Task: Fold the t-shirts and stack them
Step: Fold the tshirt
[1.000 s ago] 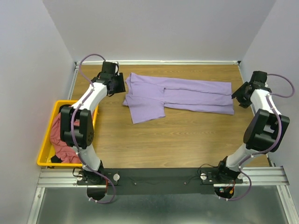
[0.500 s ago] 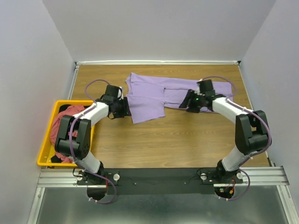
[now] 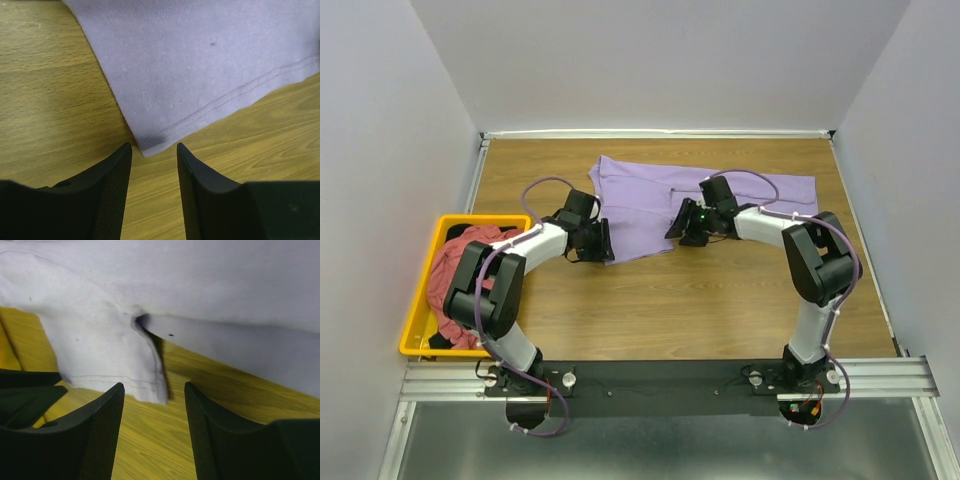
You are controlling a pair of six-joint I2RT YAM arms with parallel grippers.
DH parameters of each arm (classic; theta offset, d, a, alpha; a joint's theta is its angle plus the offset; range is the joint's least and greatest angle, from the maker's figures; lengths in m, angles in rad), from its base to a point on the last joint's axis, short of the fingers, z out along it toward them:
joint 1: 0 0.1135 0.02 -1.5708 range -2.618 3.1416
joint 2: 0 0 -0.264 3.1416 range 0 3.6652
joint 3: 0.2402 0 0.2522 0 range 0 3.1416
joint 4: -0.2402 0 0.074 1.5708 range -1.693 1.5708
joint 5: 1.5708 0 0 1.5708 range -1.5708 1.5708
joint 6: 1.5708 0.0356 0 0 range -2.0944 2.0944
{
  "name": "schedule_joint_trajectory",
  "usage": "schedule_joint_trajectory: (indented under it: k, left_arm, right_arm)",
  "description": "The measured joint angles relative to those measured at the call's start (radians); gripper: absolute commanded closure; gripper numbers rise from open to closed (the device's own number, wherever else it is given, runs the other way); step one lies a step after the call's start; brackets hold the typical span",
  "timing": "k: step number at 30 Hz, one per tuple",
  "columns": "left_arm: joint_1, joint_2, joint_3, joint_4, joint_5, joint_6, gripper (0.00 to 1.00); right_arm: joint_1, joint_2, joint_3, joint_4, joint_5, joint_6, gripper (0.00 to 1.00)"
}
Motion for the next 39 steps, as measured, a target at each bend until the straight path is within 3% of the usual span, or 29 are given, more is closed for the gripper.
schedule_joint_trajectory:
  k: [8,11,13,15,17,18,21,27,33,39]
  left_arm:
    - [-0.012,0.038,0.018,0.005,-0.002,-0.007,0.54]
    - [-0.016,0.051,0.028,0.011,-0.001,-0.008,0.58]
    - [-0.017,0.06,0.034,0.018,-0.001,-0.011,0.64]
    - [-0.018,0.064,0.034,0.023,-0.001,-0.014,0.77]
    - [-0.018,0.071,0.034,0.028,-0.002,-0.014,0.88]
    - [-0.019,0.074,0.035,0.031,-0.002,-0.018,1.0]
    - [-0.022,0.077,0.044,0.024,-0.006,-0.017,1.0]
    - [-0.024,0.102,0.166,-0.043,-0.048,-0.002,1.0]
    - [-0.005,0.153,0.439,-0.076,-0.092,0.036,1.0]
    - [0.024,0.303,0.675,-0.048,-0.095,0.079,1.0]
  right_arm:
    - [0.034,0.029,0.01,0.037,-0.031,0.049,0.46]
    - [0.037,0.034,0.01,0.041,-0.034,0.059,0.54]
    - [0.04,0.039,0.01,0.042,-0.037,0.067,0.6]
    - [0.043,0.043,0.01,0.043,-0.041,0.07,0.66]
    - [0.046,0.047,0.01,0.042,-0.042,0.071,0.8]
    - [0.047,0.051,0.01,0.042,-0.043,0.073,0.89]
    - [0.05,0.06,0.01,0.037,-0.044,0.072,0.99]
    - [0.051,0.068,0.065,-0.011,-0.038,0.055,0.99]
    - [0.021,0.105,0.232,-0.035,-0.031,0.032,0.99]
    - [-0.051,0.19,0.417,-0.033,-0.03,0.008,0.99]
